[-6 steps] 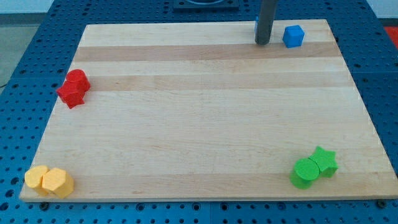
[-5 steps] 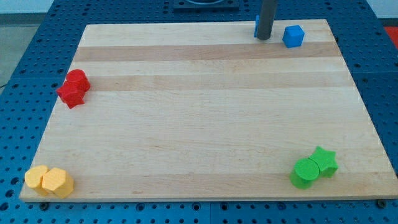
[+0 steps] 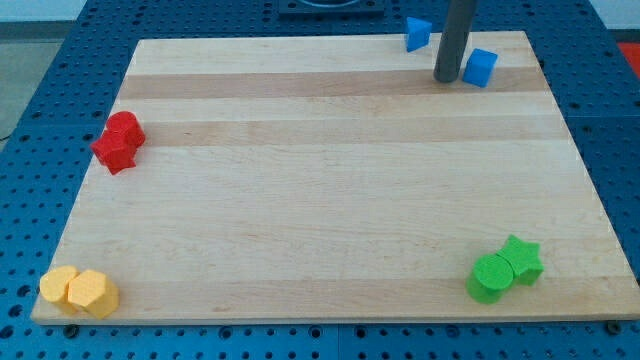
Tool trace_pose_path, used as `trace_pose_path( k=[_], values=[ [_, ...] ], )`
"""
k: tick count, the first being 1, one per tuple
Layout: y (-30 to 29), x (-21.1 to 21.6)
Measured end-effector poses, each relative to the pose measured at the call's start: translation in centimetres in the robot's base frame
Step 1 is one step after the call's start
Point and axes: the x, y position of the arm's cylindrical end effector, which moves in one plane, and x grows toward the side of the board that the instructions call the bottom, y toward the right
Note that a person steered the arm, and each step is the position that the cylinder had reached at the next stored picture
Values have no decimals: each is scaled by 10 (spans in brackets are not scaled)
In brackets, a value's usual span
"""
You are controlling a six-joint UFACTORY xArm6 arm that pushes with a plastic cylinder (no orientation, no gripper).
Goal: Push blue cube closer to green star
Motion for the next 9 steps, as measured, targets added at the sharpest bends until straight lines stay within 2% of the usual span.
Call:
trace_pose_path(
  k=[1,2,3,4,5,7,9],
  values=[
    [23,-34],
    [56,-42],
    [53,-22],
    [1,9],
    [-13,23],
    [33,-3],
    [34,89]
  ],
)
